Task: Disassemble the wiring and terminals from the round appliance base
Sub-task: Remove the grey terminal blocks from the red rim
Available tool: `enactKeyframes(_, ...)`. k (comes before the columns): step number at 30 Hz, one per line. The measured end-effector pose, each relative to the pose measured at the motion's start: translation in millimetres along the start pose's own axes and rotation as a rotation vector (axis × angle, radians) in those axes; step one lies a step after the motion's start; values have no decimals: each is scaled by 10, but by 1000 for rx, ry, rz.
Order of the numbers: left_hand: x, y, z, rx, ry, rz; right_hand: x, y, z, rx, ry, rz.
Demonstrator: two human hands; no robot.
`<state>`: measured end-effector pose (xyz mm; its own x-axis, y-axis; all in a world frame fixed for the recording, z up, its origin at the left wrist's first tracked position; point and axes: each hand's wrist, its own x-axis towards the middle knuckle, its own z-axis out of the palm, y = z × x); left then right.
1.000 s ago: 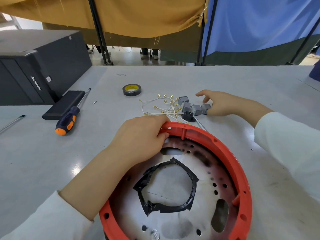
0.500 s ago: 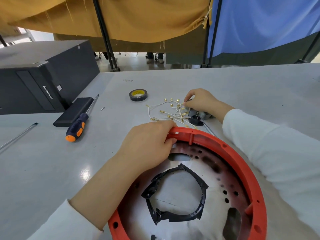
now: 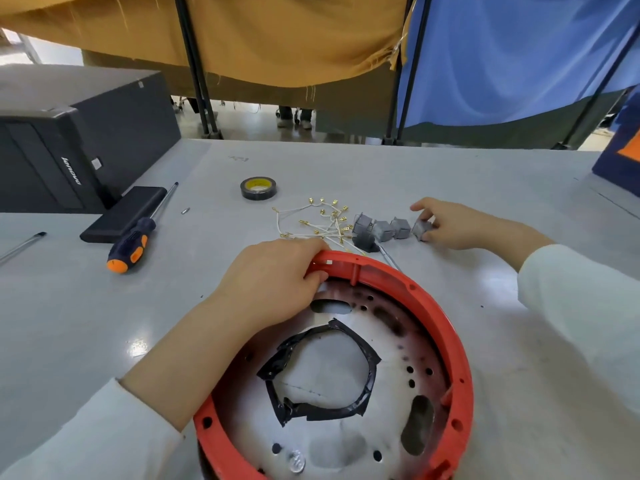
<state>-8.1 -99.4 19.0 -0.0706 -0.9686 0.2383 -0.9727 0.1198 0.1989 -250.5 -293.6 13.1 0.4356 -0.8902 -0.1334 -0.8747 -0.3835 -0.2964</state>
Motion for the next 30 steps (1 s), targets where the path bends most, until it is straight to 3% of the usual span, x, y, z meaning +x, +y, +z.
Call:
enactKeyframes(6,3,1,11,15,5,8,100,-203,42,-103,17,-85)
enactKeyframes(11,5,-14,22,17,8,13,187,-357,132,-133,-70,-141)
enactKeyframes(30,27,-15,21,14,-5,-28,282,-391,340,-53,124,14)
